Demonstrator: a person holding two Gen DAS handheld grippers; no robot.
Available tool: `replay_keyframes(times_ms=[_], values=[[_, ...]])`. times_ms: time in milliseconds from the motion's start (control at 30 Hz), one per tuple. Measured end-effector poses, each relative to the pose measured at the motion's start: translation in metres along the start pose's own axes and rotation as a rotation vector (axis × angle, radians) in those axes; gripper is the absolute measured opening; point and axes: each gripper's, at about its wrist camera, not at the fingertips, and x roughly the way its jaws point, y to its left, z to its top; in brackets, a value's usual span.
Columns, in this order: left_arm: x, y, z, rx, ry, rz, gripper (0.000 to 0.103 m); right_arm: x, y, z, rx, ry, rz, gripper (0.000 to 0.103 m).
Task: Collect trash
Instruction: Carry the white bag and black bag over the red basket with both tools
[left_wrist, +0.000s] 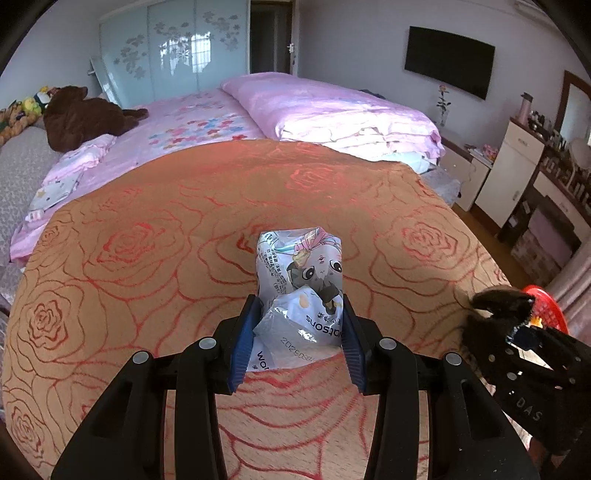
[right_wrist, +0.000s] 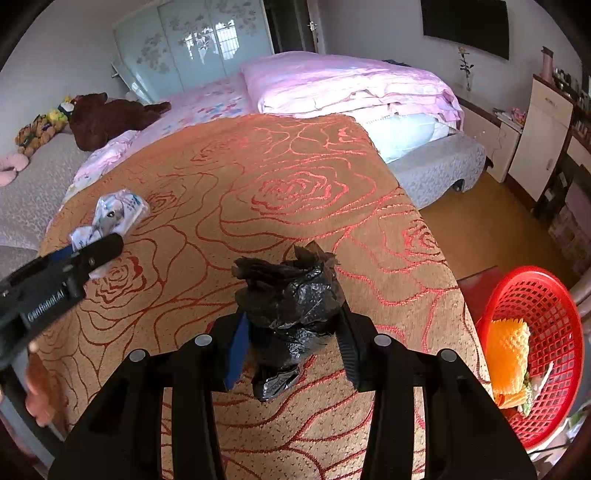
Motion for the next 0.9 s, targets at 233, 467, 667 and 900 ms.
replay_keyframes(times_ms=[233,467,667,900], values=[[0.0,-0.019,-0.009,0.033,0.005,-0.019,0.041,-0.007,-0.005,-0.001,0.013,-0.019,-0.011,0.041],[-0.002,-0.031,-0.011,0.053,-0.003,-0.036,0.041,-0.015,-0.013,-0.002,0.035,-0.045,-0.026,0.041],[-0.005,-0.044,-0.009,0.078,-0.017,-0.057,0.041,-0.032,-0.025,0.005,0.049,-0.091,-0.048,0.041],[-0.014,-0.067,-0.002,0.115,-0.043,-0.092,0.041,-0.055,-0.042,0.017,0.05,-0.131,-0.08,0.041]])
